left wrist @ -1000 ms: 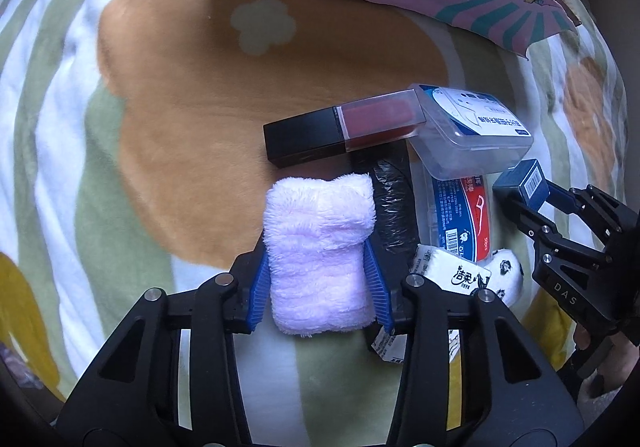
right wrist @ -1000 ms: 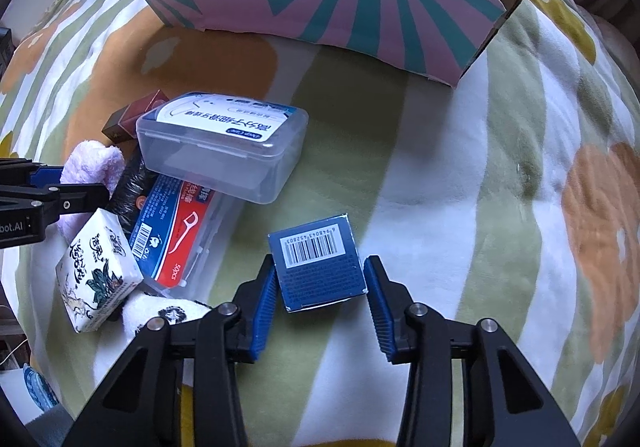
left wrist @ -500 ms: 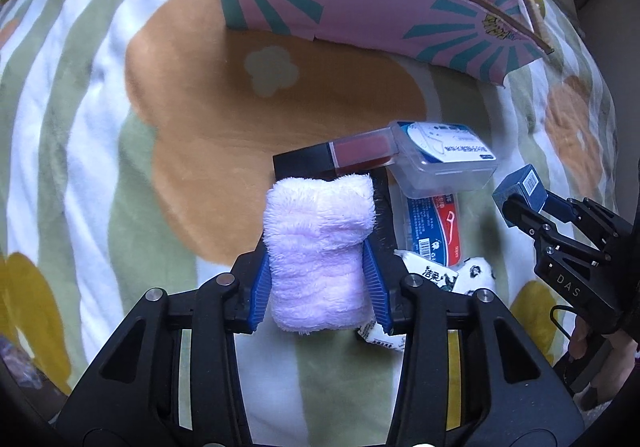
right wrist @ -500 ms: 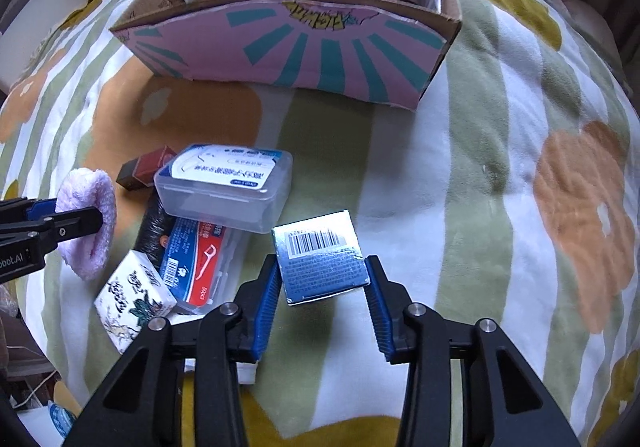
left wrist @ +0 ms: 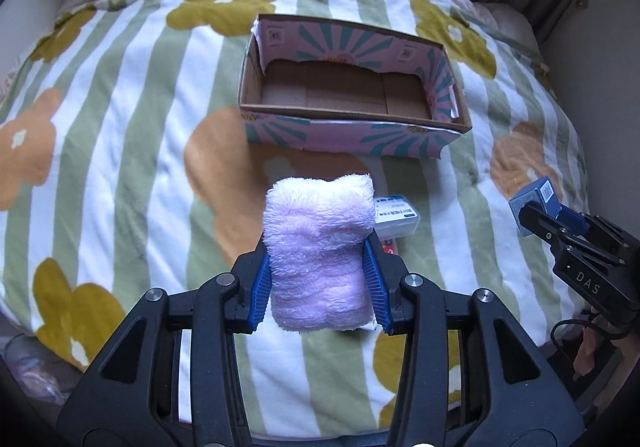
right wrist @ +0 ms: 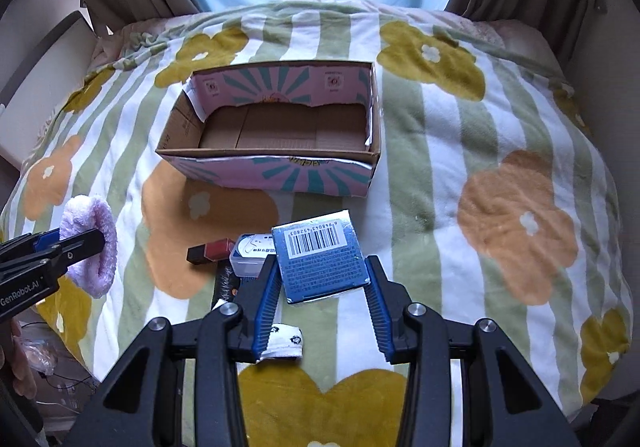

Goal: Organize objects
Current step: 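Carry the pink towel and blue box with both tools over the cardboard box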

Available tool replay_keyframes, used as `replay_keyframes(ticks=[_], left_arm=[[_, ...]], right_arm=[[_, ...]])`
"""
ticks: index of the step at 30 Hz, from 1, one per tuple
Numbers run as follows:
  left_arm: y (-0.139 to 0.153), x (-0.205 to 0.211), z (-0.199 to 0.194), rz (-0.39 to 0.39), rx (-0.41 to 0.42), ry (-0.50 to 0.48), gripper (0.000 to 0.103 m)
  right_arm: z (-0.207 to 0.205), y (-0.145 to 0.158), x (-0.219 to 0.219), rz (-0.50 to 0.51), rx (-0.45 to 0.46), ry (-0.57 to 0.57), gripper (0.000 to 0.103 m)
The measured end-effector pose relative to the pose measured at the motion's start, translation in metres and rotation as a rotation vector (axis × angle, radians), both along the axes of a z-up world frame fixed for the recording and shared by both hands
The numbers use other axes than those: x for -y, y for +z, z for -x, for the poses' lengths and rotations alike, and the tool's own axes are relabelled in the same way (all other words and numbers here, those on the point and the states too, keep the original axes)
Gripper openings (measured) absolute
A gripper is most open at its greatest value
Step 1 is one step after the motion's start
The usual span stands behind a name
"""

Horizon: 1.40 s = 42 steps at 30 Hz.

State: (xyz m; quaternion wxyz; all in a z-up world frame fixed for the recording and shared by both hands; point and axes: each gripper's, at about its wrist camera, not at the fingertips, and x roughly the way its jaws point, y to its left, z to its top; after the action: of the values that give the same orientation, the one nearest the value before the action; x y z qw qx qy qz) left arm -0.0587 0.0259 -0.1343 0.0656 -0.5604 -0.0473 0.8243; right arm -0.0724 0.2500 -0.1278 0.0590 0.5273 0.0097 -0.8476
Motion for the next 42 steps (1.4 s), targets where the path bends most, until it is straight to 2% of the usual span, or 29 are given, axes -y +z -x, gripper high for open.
replay_keyframes(ticks=[5, 9, 16, 23, 28, 34, 42], left_arm=[[0.039, 0.003, -0.013, 0.006, -0.040, -0.006, 0.038], [0.059, 0.005, -0.023, 0.008, -0.056, -0.008, 0.038], [0.069, 0.006, -0.030, 0.006, -0.069, -0.028, 0.038], [0.074, 0.012, -0.015, 0.001, -0.077, -0.027, 0.038], [0.078, 0.015, 0.013, -0.004, -0.085, -0.042, 0.038], [0.072, 0.021, 0.068, -0.014, -0.076, -0.057, 0.038], [0.039, 0.025, 0.165, -0.012, -0.046, -0.082, 0.038]], right_arm=[[-0.019, 0.034, 0.002, 0.004, -0.041, -0.034, 0.038], [-0.034, 0.054, 0.005, 0.015, -0.061, -0.059, 0.038], [-0.043, 0.066, 0.012, 0.021, -0.080, -0.070, 0.038], [-0.025, 0.071, 0.015, 0.012, -0.091, -0.077, 0.038], [0.003, 0.071, 0.018, 0.014, -0.085, -0.076, 0.038], [0.051, 0.065, 0.028, 0.015, -0.093, -0.060, 0.038], [0.134, 0.037, 0.041, 0.001, -0.091, -0.008, 0.038]])
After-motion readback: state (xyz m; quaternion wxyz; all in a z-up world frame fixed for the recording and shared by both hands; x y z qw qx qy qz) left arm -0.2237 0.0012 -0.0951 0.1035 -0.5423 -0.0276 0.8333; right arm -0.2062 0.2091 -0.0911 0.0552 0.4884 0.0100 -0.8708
